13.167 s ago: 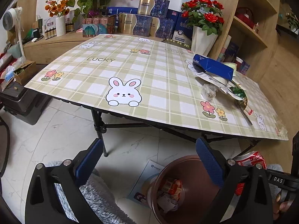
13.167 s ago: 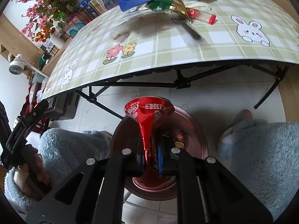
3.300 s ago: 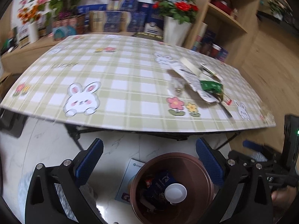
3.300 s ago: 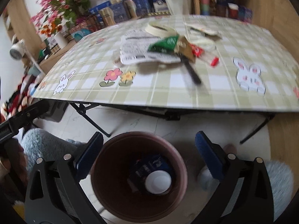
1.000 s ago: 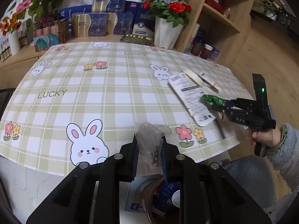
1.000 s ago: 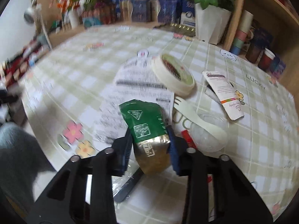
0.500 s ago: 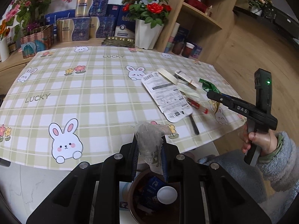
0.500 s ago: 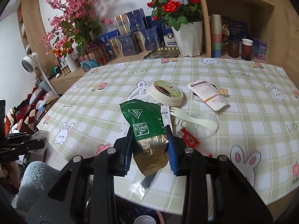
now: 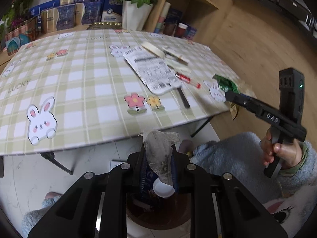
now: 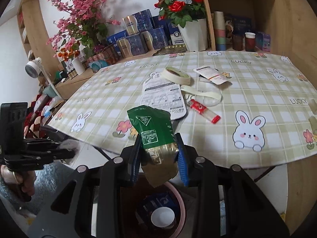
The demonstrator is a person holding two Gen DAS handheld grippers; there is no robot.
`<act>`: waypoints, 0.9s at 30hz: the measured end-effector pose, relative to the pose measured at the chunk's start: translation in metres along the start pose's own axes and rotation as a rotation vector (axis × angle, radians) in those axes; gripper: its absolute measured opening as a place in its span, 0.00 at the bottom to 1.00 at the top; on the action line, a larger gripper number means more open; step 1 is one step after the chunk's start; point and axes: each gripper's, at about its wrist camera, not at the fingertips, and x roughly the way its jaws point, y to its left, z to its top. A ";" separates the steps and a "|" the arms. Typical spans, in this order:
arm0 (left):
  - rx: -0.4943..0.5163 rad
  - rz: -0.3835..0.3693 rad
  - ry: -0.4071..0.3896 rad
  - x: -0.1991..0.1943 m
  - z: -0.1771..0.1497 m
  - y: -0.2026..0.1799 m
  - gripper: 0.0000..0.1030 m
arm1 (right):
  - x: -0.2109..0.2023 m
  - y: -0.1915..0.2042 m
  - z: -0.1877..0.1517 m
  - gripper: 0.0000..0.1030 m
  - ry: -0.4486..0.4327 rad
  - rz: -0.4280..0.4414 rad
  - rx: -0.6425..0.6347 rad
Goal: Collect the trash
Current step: 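Carry both wrappers over the bin and open the left tool to drop the plastic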
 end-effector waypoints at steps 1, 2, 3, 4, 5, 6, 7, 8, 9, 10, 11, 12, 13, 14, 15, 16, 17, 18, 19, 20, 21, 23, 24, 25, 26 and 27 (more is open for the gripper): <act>0.005 0.003 0.009 0.003 -0.005 -0.002 0.20 | -0.002 0.001 -0.003 0.34 -0.002 0.003 0.003; 0.009 0.008 0.021 0.006 -0.011 -0.004 0.20 | -0.004 0.003 -0.006 0.34 -0.004 0.006 0.007; 0.011 0.012 0.030 0.009 -0.015 -0.004 0.20 | -0.006 0.004 -0.008 0.34 -0.004 0.010 0.011; 0.017 0.026 0.044 0.012 -0.020 -0.005 0.20 | -0.007 0.005 -0.010 0.34 -0.005 0.014 0.016; 0.026 0.039 0.053 0.015 -0.023 -0.006 0.20 | -0.008 0.006 -0.012 0.34 -0.004 0.018 0.020; 0.038 0.051 0.067 0.019 -0.028 -0.008 0.20 | -0.009 0.007 -0.014 0.34 -0.003 0.021 0.021; 0.051 0.059 0.085 0.025 -0.033 -0.010 0.20 | -0.009 0.008 -0.015 0.34 -0.002 0.022 0.020; 0.058 0.061 0.096 0.028 -0.036 -0.010 0.20 | -0.009 0.008 -0.017 0.34 0.000 0.021 0.018; 0.066 0.063 0.106 0.031 -0.039 -0.012 0.20 | -0.009 0.008 -0.019 0.34 0.002 0.021 0.019; 0.074 0.067 0.115 0.034 -0.040 -0.013 0.20 | -0.009 0.007 -0.019 0.34 0.004 0.021 0.021; 0.081 0.069 0.122 0.036 -0.042 -0.014 0.20 | -0.010 0.007 -0.021 0.34 0.006 0.020 0.026; 0.086 0.069 0.129 0.039 -0.044 -0.015 0.20 | -0.010 0.006 -0.022 0.34 0.008 0.019 0.031; 0.088 0.066 0.135 0.041 -0.045 -0.016 0.20 | -0.010 0.005 -0.023 0.34 0.009 0.018 0.035; 0.090 0.063 0.141 0.043 -0.045 -0.016 0.20 | -0.011 0.005 -0.023 0.34 0.008 0.016 0.037; 0.095 0.061 0.148 0.046 -0.046 -0.018 0.20 | -0.011 0.004 -0.023 0.34 0.007 0.014 0.038; 0.100 0.061 0.153 0.047 -0.046 -0.019 0.20 | -0.012 0.003 -0.023 0.34 0.007 0.012 0.040; 0.105 0.061 0.159 0.050 -0.046 -0.019 0.20 | -0.012 0.002 -0.023 0.34 0.005 0.010 0.043; 0.106 0.060 0.164 0.051 -0.046 -0.020 0.21 | -0.013 0.001 -0.023 0.34 0.003 0.009 0.045; 0.106 0.059 0.168 0.053 -0.047 -0.020 0.21 | -0.014 0.001 -0.023 0.34 0.001 0.008 0.047; 0.103 0.057 0.171 0.054 -0.047 -0.019 0.21 | -0.015 0.000 -0.024 0.34 -0.001 0.006 0.048; 0.100 0.056 0.172 0.055 -0.047 -0.019 0.21 | -0.015 -0.001 -0.024 0.34 -0.001 0.005 0.049; 0.095 0.050 0.166 0.053 -0.048 -0.018 0.27 | -0.015 -0.001 -0.027 0.34 0.003 0.002 0.050; 0.092 0.046 0.162 0.053 -0.047 -0.018 0.31 | -0.014 -0.002 -0.028 0.34 0.005 0.002 0.050; 0.088 0.045 0.154 0.051 -0.047 -0.018 0.42 | -0.013 -0.002 -0.029 0.34 0.007 0.002 0.051; 0.083 0.052 0.137 0.047 -0.047 -0.017 0.51 | -0.012 -0.003 -0.031 0.34 0.012 0.004 0.055; 0.079 0.062 0.119 0.043 -0.046 -0.016 0.53 | -0.011 -0.002 -0.033 0.34 0.017 0.006 0.058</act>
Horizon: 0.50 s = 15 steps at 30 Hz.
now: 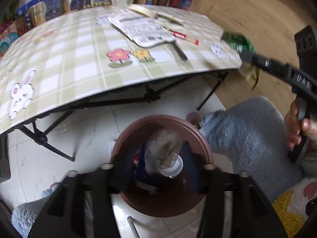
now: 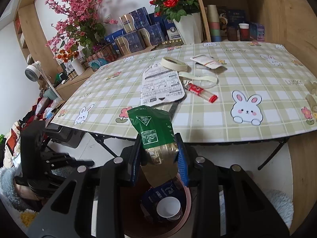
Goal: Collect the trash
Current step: 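Carry both wrappers over the bin and open the left tool to drop the plastic, then open the right tool over the bin to drop the green-gold wrapper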
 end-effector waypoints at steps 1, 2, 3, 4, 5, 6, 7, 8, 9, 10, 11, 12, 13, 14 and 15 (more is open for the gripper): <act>-0.006 0.011 -0.021 -0.005 0.001 0.001 0.54 | 0.001 0.000 -0.002 0.34 0.007 0.003 0.002; -0.020 0.034 -0.055 -0.012 0.001 0.004 0.60 | 0.004 0.002 -0.004 0.34 0.017 0.006 0.000; -0.033 0.057 -0.079 -0.017 0.002 0.007 0.65 | 0.005 0.003 -0.006 0.34 0.025 0.006 -0.005; -0.050 0.093 -0.107 -0.023 0.002 0.009 0.77 | 0.007 0.006 -0.009 0.34 0.036 0.008 -0.014; -0.077 0.145 -0.149 -0.031 0.000 0.014 0.84 | 0.009 0.008 -0.010 0.34 0.042 0.010 -0.019; -0.095 0.169 -0.176 -0.037 -0.001 0.017 0.87 | 0.011 0.011 -0.013 0.34 0.050 0.014 -0.027; -0.121 0.193 -0.212 -0.046 -0.003 0.021 0.88 | 0.014 0.014 -0.015 0.34 0.060 0.017 -0.033; -0.147 0.214 -0.240 -0.053 -0.006 0.026 0.90 | 0.016 0.016 -0.018 0.34 0.068 0.020 -0.037; -0.168 0.231 -0.259 -0.058 -0.007 0.029 0.92 | 0.018 0.018 -0.020 0.34 0.079 0.022 -0.042; -0.190 0.249 -0.279 -0.063 -0.009 0.033 0.92 | 0.023 0.021 -0.023 0.34 0.094 0.024 -0.047; -0.221 0.269 -0.305 -0.069 -0.013 0.038 0.93 | 0.025 0.024 -0.026 0.34 0.104 0.026 -0.049; -0.247 0.283 -0.324 -0.073 -0.015 0.041 0.94 | 0.029 0.025 -0.028 0.34 0.115 0.028 -0.052; -0.267 0.291 -0.335 -0.076 -0.017 0.044 0.94 | 0.032 0.027 -0.030 0.34 0.125 0.030 -0.055; -0.301 0.300 -0.349 -0.078 -0.020 0.049 0.94 | 0.035 0.029 -0.033 0.34 0.137 0.034 -0.058; -0.324 0.302 -0.353 -0.079 -0.021 0.053 0.94 | 0.038 0.031 -0.035 0.34 0.147 0.037 -0.062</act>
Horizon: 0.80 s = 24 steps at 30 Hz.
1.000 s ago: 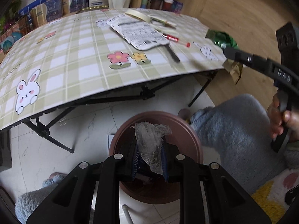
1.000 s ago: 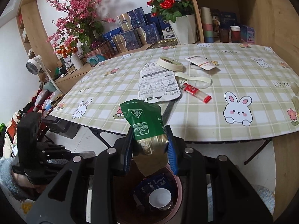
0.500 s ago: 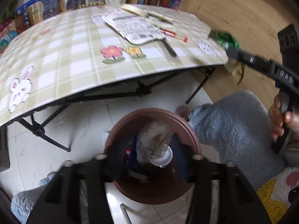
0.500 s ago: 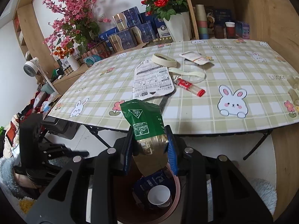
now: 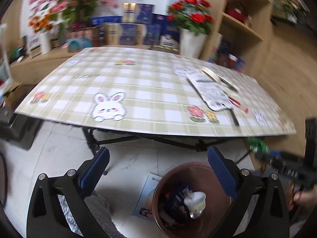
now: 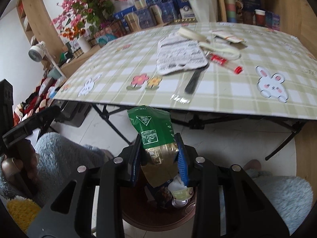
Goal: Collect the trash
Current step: 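Open the right tool over the bin to drop the green-gold wrapper, then move both tools back over the table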
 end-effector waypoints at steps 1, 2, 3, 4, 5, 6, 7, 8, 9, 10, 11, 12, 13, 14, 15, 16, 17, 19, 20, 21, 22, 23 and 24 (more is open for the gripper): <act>-0.013 0.003 0.003 0.000 0.000 0.003 0.94 | 0.004 0.003 -0.001 0.34 0.010 -0.002 -0.008; -0.024 0.007 0.009 0.002 0.001 0.005 0.94 | 0.006 0.003 -0.003 0.34 0.017 -0.004 -0.013; -0.033 0.012 0.019 0.004 0.001 0.007 0.94 | 0.009 0.004 -0.005 0.34 0.025 -0.005 -0.015; -0.040 0.015 0.027 0.006 0.000 0.008 0.94 | 0.012 0.005 -0.006 0.34 0.036 -0.006 -0.016; -0.045 0.015 0.032 0.009 0.000 0.008 0.94 | 0.016 0.006 -0.007 0.34 0.045 -0.010 -0.019; -0.047 0.013 0.035 0.009 -0.001 0.008 0.94 | 0.018 0.006 -0.009 0.34 0.055 -0.014 -0.022; -0.046 0.012 0.041 0.011 -0.002 0.008 0.94 | 0.020 0.007 -0.010 0.34 0.065 -0.018 -0.028; -0.043 0.010 0.044 0.012 -0.003 0.007 0.94 | 0.023 0.008 -0.012 0.34 0.076 -0.025 -0.037; -0.039 0.008 0.047 0.013 -0.004 0.006 0.94 | 0.024 0.010 -0.013 0.34 0.085 -0.030 -0.047; -0.035 0.007 0.051 0.014 -0.005 0.004 0.94 | 0.025 0.011 -0.014 0.34 0.090 -0.033 -0.053; -0.032 0.006 0.055 0.015 -0.006 0.003 0.94 | 0.027 0.012 -0.015 0.34 0.098 -0.038 -0.062; -0.031 0.006 0.057 0.017 -0.006 0.003 0.94 | 0.029 0.014 -0.015 0.34 0.105 -0.042 -0.069; -0.030 0.004 0.059 0.017 -0.007 0.002 0.94 | 0.030 0.015 -0.017 0.34 0.113 -0.046 -0.075; -0.030 0.002 0.060 0.018 -0.007 0.002 0.94 | 0.031 0.015 -0.017 0.34 0.118 -0.049 -0.079; -0.030 0.001 0.061 0.019 -0.007 0.002 0.94 | 0.032 0.015 -0.016 0.36 0.122 -0.052 -0.082; -0.031 0.000 0.060 0.019 -0.007 0.003 0.94 | 0.032 0.016 -0.017 0.40 0.125 -0.062 -0.086; -0.032 -0.001 0.056 0.018 -0.007 0.003 0.94 | 0.033 0.017 -0.017 0.42 0.125 -0.073 -0.092; -0.039 -0.007 0.046 0.017 -0.007 0.004 0.94 | 0.032 0.018 -0.017 0.52 0.125 -0.073 -0.100; -0.041 -0.007 0.043 0.017 -0.007 0.004 0.94 | 0.032 0.019 -0.017 0.56 0.124 -0.078 -0.107; -0.043 -0.002 0.039 0.017 -0.008 0.004 0.94 | 0.032 0.020 -0.017 0.64 0.123 -0.082 -0.112; -0.044 -0.003 0.037 0.016 -0.007 0.004 0.94 | 0.032 0.021 -0.017 0.71 0.123 -0.085 -0.116; -0.044 -0.005 0.030 0.015 -0.007 0.004 0.94 | 0.032 0.022 -0.018 0.76 0.124 -0.094 -0.121; -0.041 -0.003 0.023 0.014 -0.007 0.003 0.94 | 0.032 0.022 -0.018 0.82 0.122 -0.106 -0.127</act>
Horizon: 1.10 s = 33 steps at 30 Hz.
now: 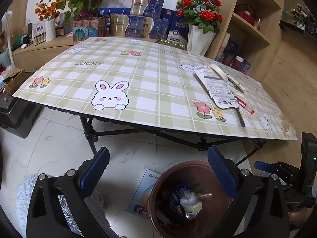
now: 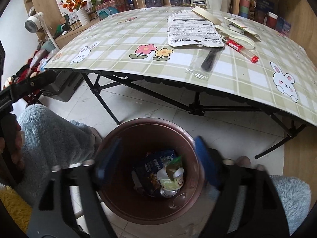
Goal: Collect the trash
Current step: 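Move both tools back over the table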
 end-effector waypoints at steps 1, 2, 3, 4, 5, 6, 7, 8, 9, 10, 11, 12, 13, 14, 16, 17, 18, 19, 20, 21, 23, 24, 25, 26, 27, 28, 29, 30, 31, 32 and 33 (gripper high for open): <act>0.006 0.006 -0.008 -0.001 0.000 -0.001 0.94 | 0.000 0.001 0.000 0.85 -0.001 -0.005 -0.004; 0.011 0.009 -0.014 -0.002 0.000 -0.002 0.94 | 0.000 0.002 0.000 0.86 -0.002 -0.014 -0.010; 0.020 0.014 -0.023 -0.003 0.001 -0.004 0.94 | 0.000 0.003 0.000 0.88 -0.001 -0.026 -0.017; 0.026 0.020 -0.036 -0.006 0.002 -0.005 0.94 | 0.000 0.005 0.000 0.89 -0.003 -0.041 -0.026; 0.035 0.023 -0.054 -0.009 0.002 -0.007 0.94 | -0.001 0.005 0.001 0.90 -0.005 -0.049 -0.032; 0.049 0.025 -0.072 -0.011 0.003 -0.009 0.94 | -0.001 0.006 0.001 0.92 -0.008 -0.060 -0.038; 0.062 0.028 -0.078 -0.012 0.004 -0.011 0.94 | -0.003 0.007 0.002 0.92 -0.012 -0.072 -0.042; 0.073 0.029 -0.077 -0.011 0.005 -0.013 0.94 | -0.005 0.007 0.003 0.93 -0.020 -0.086 -0.043; 0.084 0.024 -0.069 -0.010 0.006 -0.015 0.94 | -0.007 0.006 0.004 0.94 -0.029 -0.095 -0.040; 0.089 0.019 -0.064 -0.008 0.007 -0.016 0.94 | -0.010 0.004 0.005 0.94 -0.039 -0.100 -0.034; 0.095 0.016 -0.059 -0.007 0.007 -0.018 0.94 | -0.013 0.000 0.007 0.94 -0.048 -0.106 -0.019; 0.106 0.012 -0.057 -0.006 0.008 -0.021 0.94 | -0.014 -0.004 0.008 0.94 -0.050 -0.108 -0.007; 0.113 0.008 -0.056 -0.006 0.009 -0.022 0.94 | -0.015 -0.007 0.009 0.94 -0.052 -0.108 0.004; 0.120 0.002 -0.055 -0.006 0.009 -0.023 0.94 | -0.018 -0.013 0.010 0.94 -0.056 -0.114 0.022; 0.130 -0.010 -0.049 -0.005 0.010 -0.026 0.94 | -0.020 -0.020 0.013 0.94 -0.059 -0.120 0.038; 0.133 -0.016 -0.045 -0.004 0.011 -0.026 0.94 | -0.022 -0.026 0.015 0.94 -0.065 -0.122 0.049; 0.137 -0.024 -0.038 -0.002 0.013 -0.026 0.94 | -0.024 -0.030 0.016 0.94 -0.069 -0.123 0.055; 0.139 -0.028 -0.031 -0.001 0.015 -0.026 0.94 | -0.026 -0.034 0.018 0.94 -0.074 -0.125 0.061; 0.141 -0.027 -0.028 0.001 0.017 -0.026 0.94 | -0.028 -0.039 0.021 0.94 -0.080 -0.127 0.068; 0.141 -0.026 -0.026 0.002 0.018 -0.026 0.94 | -0.030 -0.044 0.024 0.94 -0.087 -0.129 0.072; 0.141 -0.029 -0.020 0.004 0.024 -0.025 0.94 | -0.034 -0.052 0.030 0.94 -0.099 -0.138 0.080; 0.140 -0.034 -0.019 0.006 0.027 -0.025 0.94 | -0.036 -0.057 0.033 0.94 -0.106 -0.142 0.086; 0.139 -0.038 -0.019 0.006 0.030 -0.025 0.94 | -0.037 -0.061 0.036 0.94 -0.111 -0.144 0.091; 0.139 -0.044 -0.018 0.008 0.034 -0.025 0.94 | -0.040 -0.068 0.040 0.94 -0.119 -0.149 0.098; 0.140 -0.049 -0.016 0.010 0.037 -0.026 0.94 | -0.042 -0.074 0.044 0.94 -0.128 -0.156 0.104; 0.139 -0.055 -0.013 0.011 0.041 -0.027 0.94 | -0.043 -0.077 0.045 0.94 -0.132 -0.160 0.108; 0.137 -0.062 -0.009 0.014 0.044 -0.028 0.94 | -0.045 -0.084 0.050 0.94 -0.138 -0.166 0.117; 0.132 -0.071 -0.005 0.016 0.048 -0.029 0.94 | -0.046 -0.088 0.053 0.94 -0.141 -0.171 0.122; 0.128 -0.082 0.001 0.019 0.052 -0.030 0.94 | -0.047 -0.091 0.055 0.94 -0.144 -0.176 0.125; 0.123 -0.093 0.010 0.023 0.056 -0.031 0.94 | -0.047 -0.097 0.059 0.94 -0.150 -0.186 0.129; 0.119 -0.102 0.018 0.027 0.059 -0.032 0.94 | -0.047 -0.102 0.062 0.94 -0.155 -0.192 0.132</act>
